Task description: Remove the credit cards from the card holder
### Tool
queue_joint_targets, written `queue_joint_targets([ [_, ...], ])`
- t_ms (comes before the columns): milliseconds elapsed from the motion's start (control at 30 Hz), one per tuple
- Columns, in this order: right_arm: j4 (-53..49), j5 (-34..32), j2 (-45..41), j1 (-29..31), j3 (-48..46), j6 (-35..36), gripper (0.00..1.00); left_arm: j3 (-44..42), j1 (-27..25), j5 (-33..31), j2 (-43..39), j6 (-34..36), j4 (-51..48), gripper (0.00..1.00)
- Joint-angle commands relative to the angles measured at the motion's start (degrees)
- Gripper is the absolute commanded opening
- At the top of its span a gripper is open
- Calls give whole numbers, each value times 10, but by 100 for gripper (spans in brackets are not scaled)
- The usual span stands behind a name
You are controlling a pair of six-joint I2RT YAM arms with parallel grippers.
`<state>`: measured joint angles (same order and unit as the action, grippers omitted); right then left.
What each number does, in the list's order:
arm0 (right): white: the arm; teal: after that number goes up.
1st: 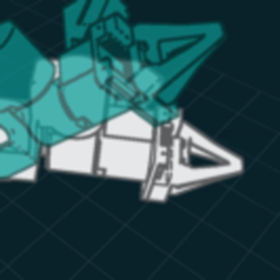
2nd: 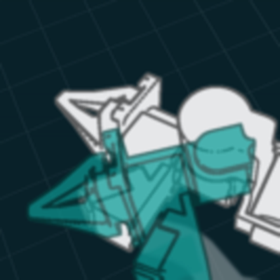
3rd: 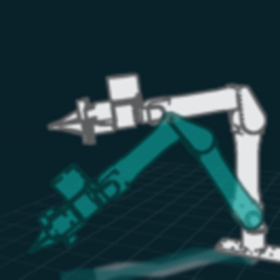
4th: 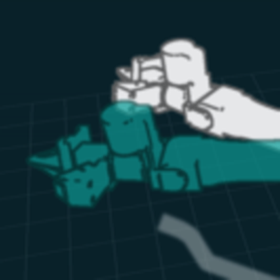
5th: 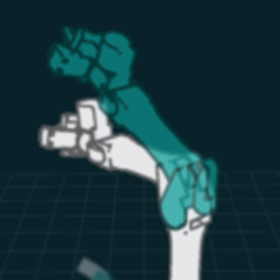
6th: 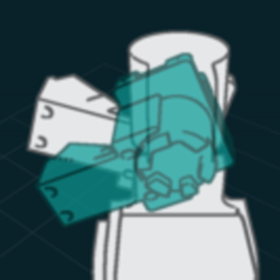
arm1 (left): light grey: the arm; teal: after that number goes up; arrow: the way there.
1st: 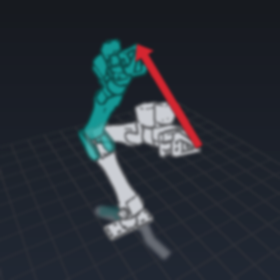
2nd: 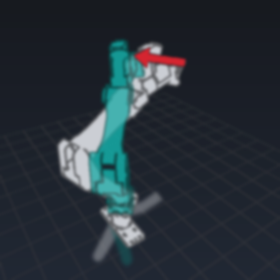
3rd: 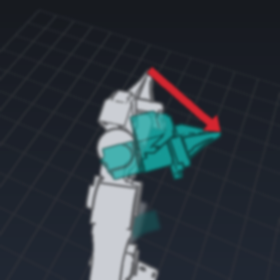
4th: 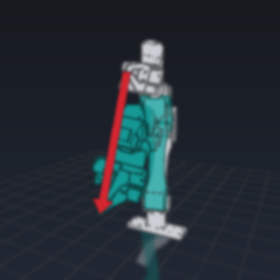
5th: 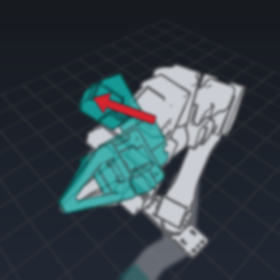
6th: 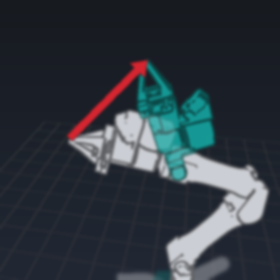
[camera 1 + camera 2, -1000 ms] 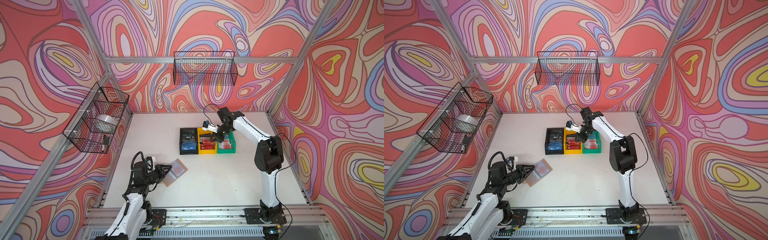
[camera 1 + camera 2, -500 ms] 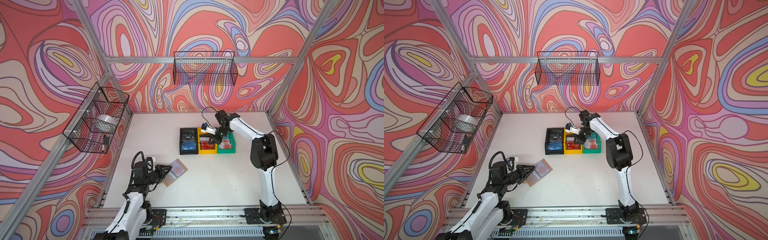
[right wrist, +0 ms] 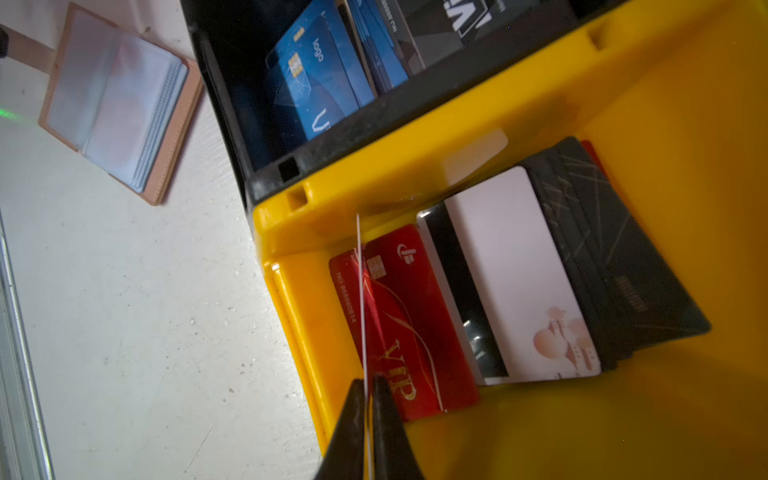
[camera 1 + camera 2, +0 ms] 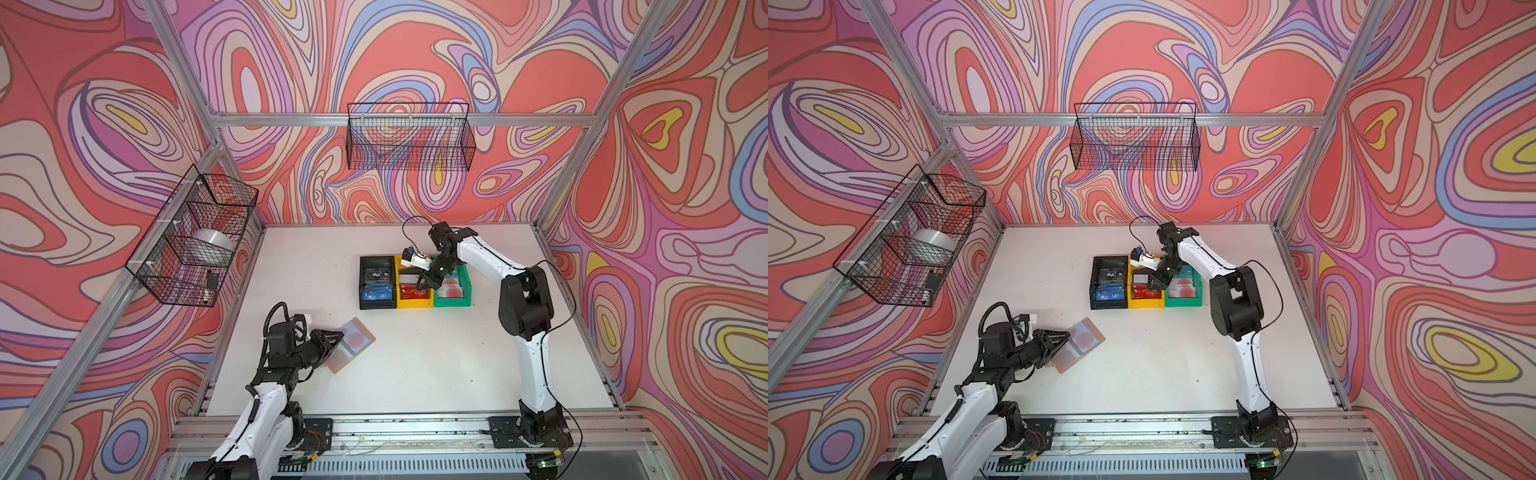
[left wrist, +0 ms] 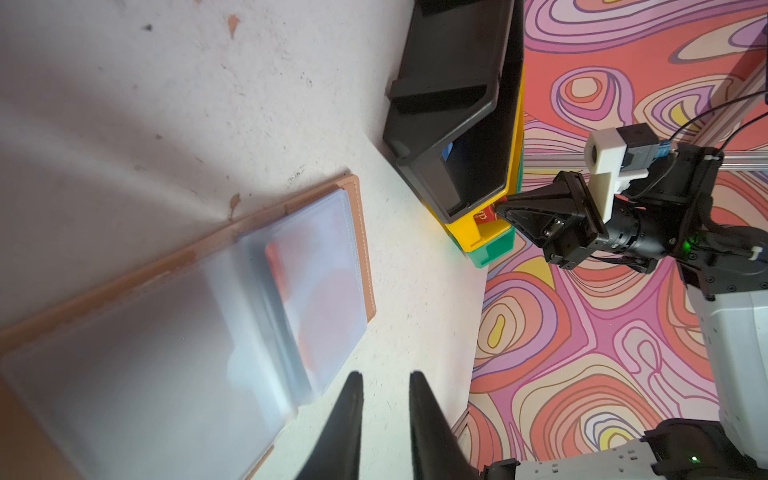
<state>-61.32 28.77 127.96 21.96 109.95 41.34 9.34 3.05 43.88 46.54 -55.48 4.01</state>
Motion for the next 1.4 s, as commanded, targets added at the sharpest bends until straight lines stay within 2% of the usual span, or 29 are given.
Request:
queue_joint_targets([
  [0,59,-37,-15,4,-25,-34,16,13,-1,-3,-5,9,-8,24],
  [133,179,-75,-83,4,-92,-70,26,12,-1,-3,-11,10,-13,24],
  [267,220,-109,-125,4,-105,-99,27,13,-1,-7,-19,10,-25,24],
  [467,239,-48,-186,22,-138,-150,25,39,-1,-30,-29,32,-112,23],
  [600,240,-1,-203,79,-169,-217,24,80,-1,-78,-25,74,-256,22],
  [767,304,20,-188,181,-223,-310,20,74,-1,-96,-18,57,-274,21],
  [933,427,60,-146,212,-283,-438,13,63,-5,-118,15,60,-277,20],
  [1133,442,69,-87,222,-271,-466,1,45,-7,-140,50,75,-261,19],
  [1367,430,60,-48,224,-250,-464,0,35,-7,-159,76,94,-244,19],
])
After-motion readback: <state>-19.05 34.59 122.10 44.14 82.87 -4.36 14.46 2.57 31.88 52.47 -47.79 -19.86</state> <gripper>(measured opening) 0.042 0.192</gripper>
